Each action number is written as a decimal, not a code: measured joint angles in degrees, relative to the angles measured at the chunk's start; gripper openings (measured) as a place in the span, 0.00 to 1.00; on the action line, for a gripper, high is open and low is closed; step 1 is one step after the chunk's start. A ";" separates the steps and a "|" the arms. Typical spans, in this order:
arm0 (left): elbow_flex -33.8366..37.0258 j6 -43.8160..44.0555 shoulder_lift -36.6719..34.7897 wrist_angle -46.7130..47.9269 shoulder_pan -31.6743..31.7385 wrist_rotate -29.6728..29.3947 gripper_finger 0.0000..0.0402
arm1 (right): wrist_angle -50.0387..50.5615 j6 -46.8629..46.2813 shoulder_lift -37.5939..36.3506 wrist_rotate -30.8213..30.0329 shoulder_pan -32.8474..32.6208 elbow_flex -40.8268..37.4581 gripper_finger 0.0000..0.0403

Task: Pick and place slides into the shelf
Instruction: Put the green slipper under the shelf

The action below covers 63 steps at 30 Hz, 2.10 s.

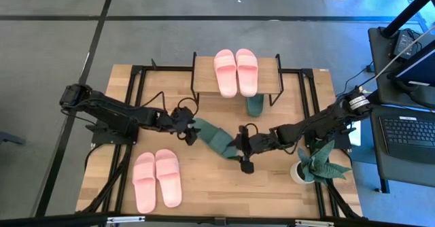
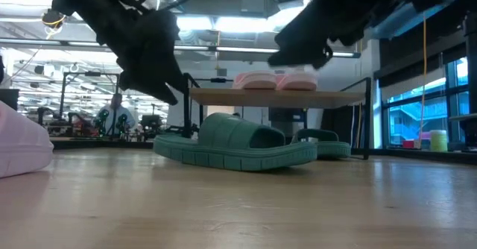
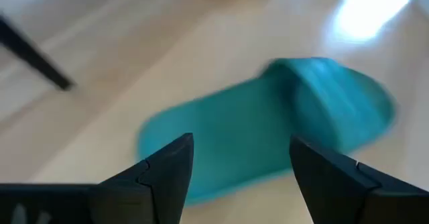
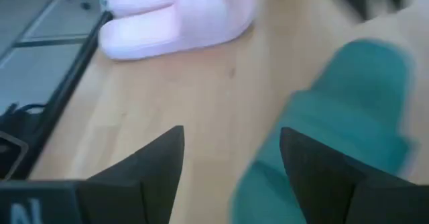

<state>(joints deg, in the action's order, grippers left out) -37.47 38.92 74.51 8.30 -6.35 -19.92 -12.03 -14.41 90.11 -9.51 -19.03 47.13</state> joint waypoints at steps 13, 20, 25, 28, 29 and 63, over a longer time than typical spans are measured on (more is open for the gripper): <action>0.00 -0.51 0.84 2.56 7.48 -6.61 0.59 | -10.83 -11.59 12.86 16.52 1.50 2.65 0.61; -0.04 -0.53 3.51 2.77 8.74 -6.01 0.59 | -7.42 -14.17 17.29 17.79 2.04 3.62 0.61; -0.04 -0.53 5.56 2.80 8.55 -4.48 0.59 | -1.79 -14.20 17.13 14.22 2.78 3.72 0.61; -0.04 -0.53 6.32 2.89 8.48 -2.99 0.59 | 1.14 -14.05 16.91 12.94 3.16 3.78 0.61; -0.04 -0.53 6.46 2.86 8.44 -2.38 0.59 | 1.77 -13.99 16.89 12.42 3.30 3.78 0.61; -0.02 8.93 6.38 0.81 -1.13 5.56 0.59 | -0.97 2.36 14.13 3.74 15.16 3.63 0.61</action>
<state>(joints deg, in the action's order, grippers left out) -37.50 47.85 80.88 9.11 -7.48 -14.35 -13.00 -12.05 104.25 -5.76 -3.86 50.76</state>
